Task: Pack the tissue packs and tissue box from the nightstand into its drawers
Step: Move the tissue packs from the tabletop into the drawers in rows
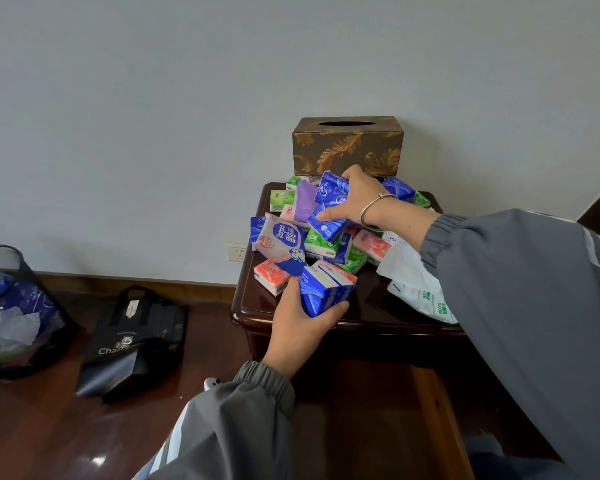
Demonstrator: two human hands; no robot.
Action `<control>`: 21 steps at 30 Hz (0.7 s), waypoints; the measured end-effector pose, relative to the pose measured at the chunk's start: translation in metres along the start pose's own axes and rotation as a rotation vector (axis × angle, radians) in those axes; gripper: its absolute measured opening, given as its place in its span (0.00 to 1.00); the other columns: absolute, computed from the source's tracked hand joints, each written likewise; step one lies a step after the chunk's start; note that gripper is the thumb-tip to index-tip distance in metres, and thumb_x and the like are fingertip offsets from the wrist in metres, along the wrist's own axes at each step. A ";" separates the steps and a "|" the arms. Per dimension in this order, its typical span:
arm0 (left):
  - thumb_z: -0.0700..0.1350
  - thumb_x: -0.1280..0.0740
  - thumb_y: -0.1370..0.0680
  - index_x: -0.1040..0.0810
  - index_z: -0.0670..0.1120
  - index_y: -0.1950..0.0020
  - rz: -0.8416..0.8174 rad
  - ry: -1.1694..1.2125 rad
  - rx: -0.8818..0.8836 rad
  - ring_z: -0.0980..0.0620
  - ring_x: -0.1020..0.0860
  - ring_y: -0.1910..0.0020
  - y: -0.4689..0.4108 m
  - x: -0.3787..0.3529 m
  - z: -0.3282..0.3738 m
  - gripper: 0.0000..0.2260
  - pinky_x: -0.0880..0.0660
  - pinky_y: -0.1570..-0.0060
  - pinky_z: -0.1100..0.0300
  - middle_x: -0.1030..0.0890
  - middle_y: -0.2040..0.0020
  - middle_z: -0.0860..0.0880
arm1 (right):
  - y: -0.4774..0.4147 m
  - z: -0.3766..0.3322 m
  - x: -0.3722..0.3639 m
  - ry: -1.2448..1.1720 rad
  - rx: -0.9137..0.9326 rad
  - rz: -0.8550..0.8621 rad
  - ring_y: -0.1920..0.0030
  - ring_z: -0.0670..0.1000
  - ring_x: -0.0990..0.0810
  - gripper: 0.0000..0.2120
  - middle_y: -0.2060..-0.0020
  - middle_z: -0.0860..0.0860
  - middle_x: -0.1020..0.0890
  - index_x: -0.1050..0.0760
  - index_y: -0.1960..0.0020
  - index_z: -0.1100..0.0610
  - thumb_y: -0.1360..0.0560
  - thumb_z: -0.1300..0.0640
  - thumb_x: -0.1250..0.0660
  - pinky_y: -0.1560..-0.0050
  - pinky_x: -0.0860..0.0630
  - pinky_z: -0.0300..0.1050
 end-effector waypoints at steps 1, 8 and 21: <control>0.51 0.24 0.31 0.31 0.66 0.47 -0.001 0.002 0.001 0.71 0.25 0.48 0.000 0.000 0.000 0.22 0.27 0.56 0.74 0.23 0.46 0.65 | 0.001 -0.002 0.001 -0.019 0.018 0.021 0.51 0.51 0.27 0.44 0.42 0.55 0.26 0.39 0.35 0.56 0.41 0.39 0.23 0.56 0.31 0.45; 0.50 0.23 0.31 0.31 0.66 0.47 0.022 -0.008 -0.014 0.71 0.25 0.47 0.002 -0.002 0.002 0.21 0.27 0.52 0.70 0.23 0.46 0.64 | 0.035 -0.007 0.025 -0.379 0.018 0.308 0.53 0.47 0.26 0.35 0.51 0.47 0.27 0.35 0.40 0.56 0.38 0.43 0.23 0.58 0.28 0.39; 0.47 0.22 0.32 0.27 0.58 0.43 0.013 -0.033 0.010 0.68 0.22 0.49 0.080 -0.009 0.015 0.22 0.27 0.52 0.74 0.19 0.47 0.61 | 0.252 0.073 0.054 -1.189 -0.274 0.344 0.52 0.49 0.16 0.34 0.52 0.51 0.15 0.25 0.44 0.55 0.45 0.41 0.23 0.51 0.21 0.47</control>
Point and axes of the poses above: each hand's wrist, its own y-axis away from the middle knuckle, its own x-axis out of the back of the hand, z = x × y, the point moved 5 cm from there along -y, towards the middle knuckle
